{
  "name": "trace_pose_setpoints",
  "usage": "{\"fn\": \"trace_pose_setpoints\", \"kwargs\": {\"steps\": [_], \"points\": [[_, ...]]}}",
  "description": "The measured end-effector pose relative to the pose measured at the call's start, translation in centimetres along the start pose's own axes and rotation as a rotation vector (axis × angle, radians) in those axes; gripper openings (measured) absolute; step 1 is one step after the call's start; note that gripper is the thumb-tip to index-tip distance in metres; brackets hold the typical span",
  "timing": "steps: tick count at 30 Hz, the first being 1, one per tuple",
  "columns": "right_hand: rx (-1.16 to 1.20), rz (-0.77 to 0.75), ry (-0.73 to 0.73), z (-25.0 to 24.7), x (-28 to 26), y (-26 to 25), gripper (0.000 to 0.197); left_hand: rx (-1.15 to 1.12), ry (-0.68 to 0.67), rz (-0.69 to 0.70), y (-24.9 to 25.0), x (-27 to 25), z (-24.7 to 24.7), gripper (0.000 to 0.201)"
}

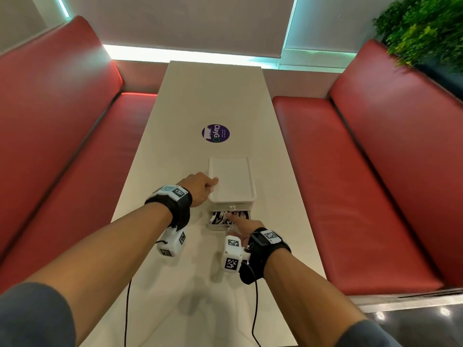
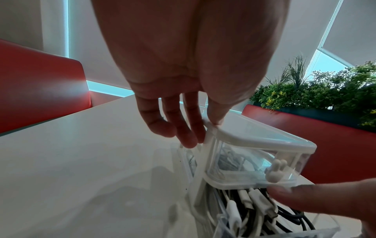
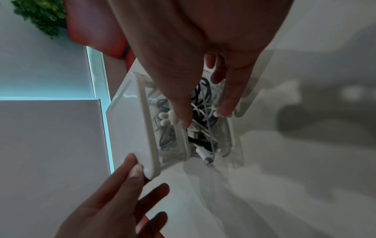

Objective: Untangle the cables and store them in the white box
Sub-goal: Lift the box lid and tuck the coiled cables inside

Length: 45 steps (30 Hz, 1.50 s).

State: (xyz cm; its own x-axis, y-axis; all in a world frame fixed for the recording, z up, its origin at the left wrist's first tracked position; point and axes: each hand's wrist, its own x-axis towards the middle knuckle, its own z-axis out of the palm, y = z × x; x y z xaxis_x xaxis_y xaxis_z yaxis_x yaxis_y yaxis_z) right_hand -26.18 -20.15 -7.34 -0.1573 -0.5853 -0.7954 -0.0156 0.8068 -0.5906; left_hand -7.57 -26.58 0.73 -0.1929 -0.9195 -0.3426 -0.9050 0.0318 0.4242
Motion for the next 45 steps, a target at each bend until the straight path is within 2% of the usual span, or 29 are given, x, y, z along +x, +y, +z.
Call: {"fn": "trace_pose_setpoints", "kwargs": {"steps": [4, 5, 9, 12, 14, 15, 17, 19, 20, 22, 23, 26, 30, 33, 35, 39, 40, 42, 43, 45], "points": [[-0.092, 0.029, -0.060, 1.3, 0.4, 0.6, 0.099, -0.006, -0.004, 0.002, 0.0, -0.1, 0.0, 0.042], [-0.096, 0.022, -0.051, 1.5, -0.2, 0.5, 0.097, -0.009, -0.003, 0.002, 0.0, -0.1, 0.0, 0.042], [0.053, 0.031, -0.062, 1.5, -1.3, 0.1, 0.053, -0.020, -0.001, 0.003, 0.0, 0.0, 0.1, 0.041], [0.161, 0.055, -0.113, 1.1, -1.1, 0.0, 0.043, -0.029, -0.003, -0.006, -0.1, 0.0, 0.1, 0.042], [0.191, 0.044, -0.105, 1.2, -0.5, 0.0, 0.056, -0.029, -0.004, -0.007, -0.1, 0.0, 0.1, 0.042], [0.180, 0.050, -0.094, 1.6, 1.1, 0.6, 0.073, -0.033, -0.005, -0.008, -0.1, 0.0, 0.0, 0.042], [0.124, 0.030, -0.043, 2.8, 7.4, 2.6, 0.113, -0.035, -0.003, -0.008, -0.1, 0.0, 0.0, 0.042], [0.107, 0.011, 0.036, 3.8, 9.1, 2.7, 0.131, -0.032, -0.003, -0.002, 0.0, 0.0, 0.0, 0.042], [0.110, 0.014, 0.062, 3.9, 7.3, 2.1, 0.129, -0.028, -0.002, 0.002, 0.0, 0.0, 0.0, 0.042], [0.191, 0.047, 0.095, 3.6, 0.3, 0.2, 0.114, -0.026, 0.000, 0.004, 0.0, -0.1, 0.0, 0.042], [0.241, 0.040, 0.087, 3.3, -1.5, -0.4, 0.107, -0.026, 0.001, 0.003, 0.0, -0.1, 0.0, 0.042], [0.331, 0.040, 0.108, 3.3, -1.9, -0.8, 0.093, -0.016, -0.003, 0.004, 0.0, -0.2, 0.0, 0.042], [0.311, 0.052, 0.144, 3.6, -1.3, -0.9, 0.102, -0.019, -0.004, 0.006, 0.0, -0.3, 0.0, 0.042], [0.340, 0.028, 0.170, 3.1, -1.6, -0.7, 0.093, -0.022, -0.003, 0.001, 0.0, -0.4, 0.0, 0.042], [0.329, -0.001, 0.099, 2.9, -1.7, -0.6, 0.090, -0.023, -0.005, -0.002, 0.0, -0.3, -0.1, 0.042], [0.436, -0.003, 0.051, 3.2, 1.2, 0.2, 0.114, -0.028, -0.007, -0.006, 0.2, -0.4, -0.2, 0.042], [0.499, 0.002, 0.037, 3.0, 1.3, 0.3, 0.107, -0.026, -0.006, -0.004, 0.2, -0.4, -0.2, 0.042], [0.593, -0.002, 0.023, 2.5, -0.7, -0.1, 0.072, -0.021, -0.007, -0.001, 0.2, -0.4, -0.3, 0.043], [0.612, -0.015, 0.028, 2.3, -1.4, -0.3, 0.064, -0.020, -0.009, 0.000, 0.2, -0.4, -0.3, 0.043], [0.586, -0.013, 0.045, 2.2, -1.6, -0.2, 0.063, -0.011, -0.009, 0.002, 0.3, -0.5, -0.3, 0.043]]}}
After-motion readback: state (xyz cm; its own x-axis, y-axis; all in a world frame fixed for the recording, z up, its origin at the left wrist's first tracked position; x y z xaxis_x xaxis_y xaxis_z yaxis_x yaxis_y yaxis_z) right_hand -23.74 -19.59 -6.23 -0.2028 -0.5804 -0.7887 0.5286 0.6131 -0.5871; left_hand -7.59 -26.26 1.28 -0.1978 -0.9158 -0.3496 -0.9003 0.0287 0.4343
